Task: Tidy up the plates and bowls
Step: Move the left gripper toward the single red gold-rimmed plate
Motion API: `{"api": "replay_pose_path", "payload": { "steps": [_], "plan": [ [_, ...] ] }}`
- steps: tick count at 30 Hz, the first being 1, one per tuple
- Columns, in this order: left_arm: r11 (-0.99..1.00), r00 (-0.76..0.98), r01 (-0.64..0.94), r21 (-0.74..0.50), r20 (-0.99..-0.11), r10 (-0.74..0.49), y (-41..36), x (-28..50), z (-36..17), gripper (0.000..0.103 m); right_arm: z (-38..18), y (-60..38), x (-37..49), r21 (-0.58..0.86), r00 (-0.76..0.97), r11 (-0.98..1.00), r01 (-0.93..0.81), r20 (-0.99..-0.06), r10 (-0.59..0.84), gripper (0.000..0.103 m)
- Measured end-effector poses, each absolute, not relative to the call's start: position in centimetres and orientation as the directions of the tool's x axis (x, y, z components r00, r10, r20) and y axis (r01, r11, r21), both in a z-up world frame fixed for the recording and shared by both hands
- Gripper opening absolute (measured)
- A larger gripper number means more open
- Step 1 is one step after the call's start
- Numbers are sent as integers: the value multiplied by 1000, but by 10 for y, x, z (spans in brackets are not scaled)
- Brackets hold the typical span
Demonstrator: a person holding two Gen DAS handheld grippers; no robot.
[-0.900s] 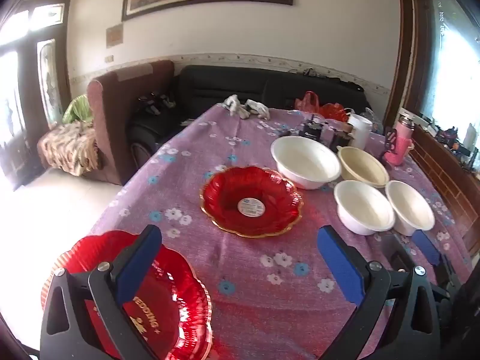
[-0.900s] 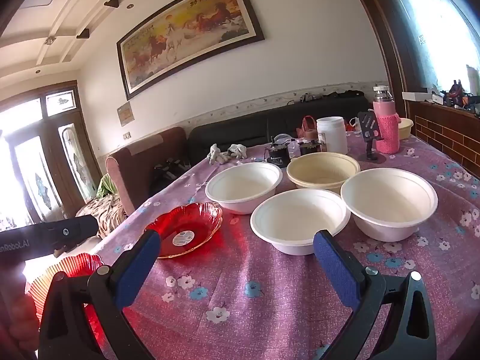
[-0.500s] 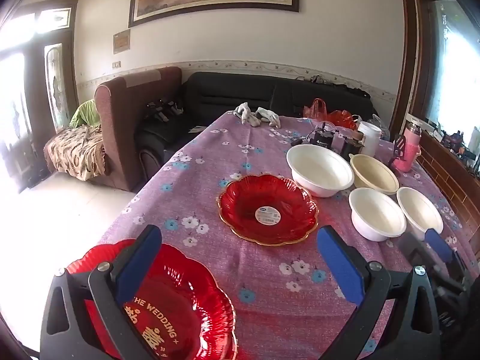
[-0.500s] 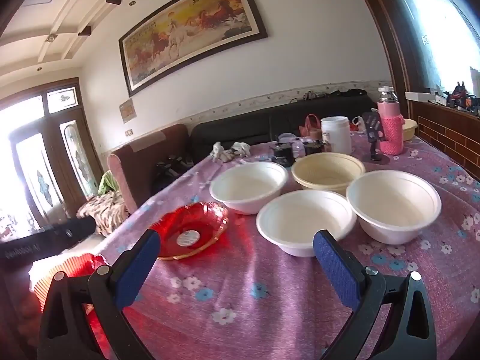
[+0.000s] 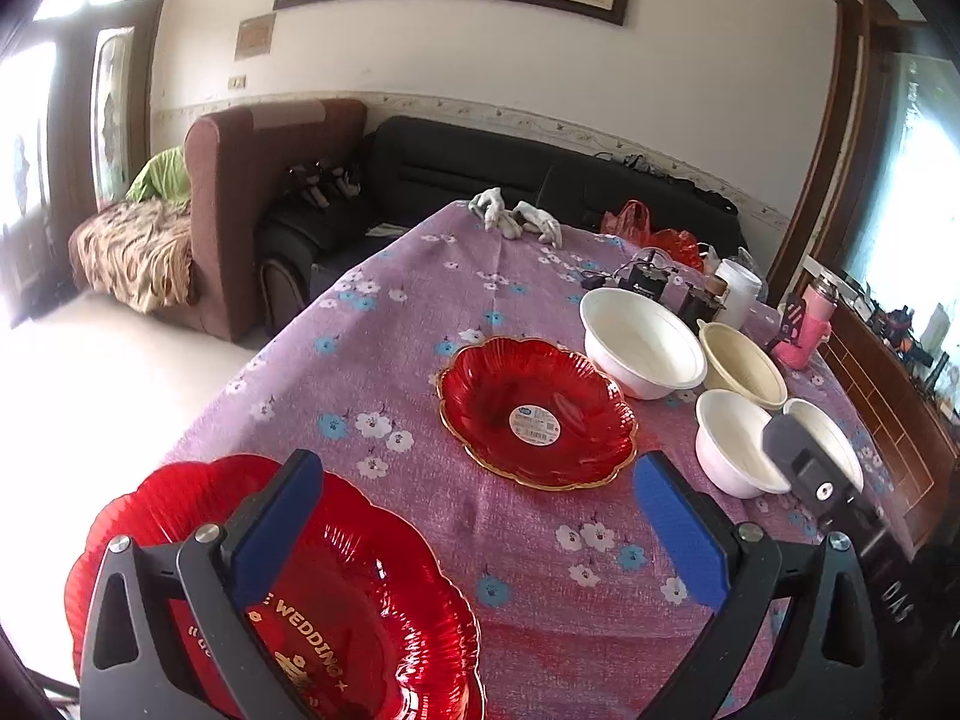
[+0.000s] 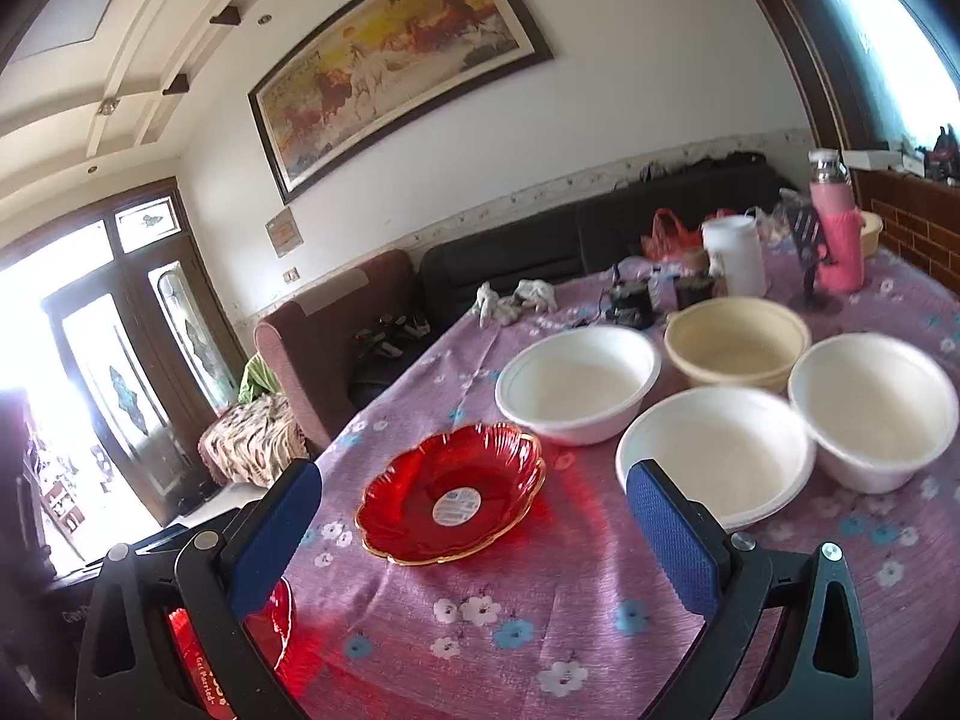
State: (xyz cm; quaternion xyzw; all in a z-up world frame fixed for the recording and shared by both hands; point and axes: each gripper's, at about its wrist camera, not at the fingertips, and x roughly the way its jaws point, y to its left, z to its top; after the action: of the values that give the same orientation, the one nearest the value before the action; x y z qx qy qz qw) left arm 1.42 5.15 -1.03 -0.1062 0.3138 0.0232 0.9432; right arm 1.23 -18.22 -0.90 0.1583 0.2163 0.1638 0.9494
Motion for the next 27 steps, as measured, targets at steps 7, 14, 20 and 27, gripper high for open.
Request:
{"api": "replay_pose_path", "payload": {
  "steps": [7,14,20,27],
  "plan": [
    [965,781,-174,-195,-624,15,59,25,-15,103,-14,-183,37,388,842,899,-203,-400,363,103],
    [966,782,-187,-181,-622,35,59,33,-18,103,-22,-195,64,480,819,866,-143,-434,376,103],
    [962,783,-125,-242,-620,-54,42,32,-29,103,-26,-206,70,519,830,845,-126,-411,376,103],
    [980,778,-44,-193,-622,-88,14,31,-43,103,-28,-224,71,577,845,811,-94,-384,371,103]
  ]
}}
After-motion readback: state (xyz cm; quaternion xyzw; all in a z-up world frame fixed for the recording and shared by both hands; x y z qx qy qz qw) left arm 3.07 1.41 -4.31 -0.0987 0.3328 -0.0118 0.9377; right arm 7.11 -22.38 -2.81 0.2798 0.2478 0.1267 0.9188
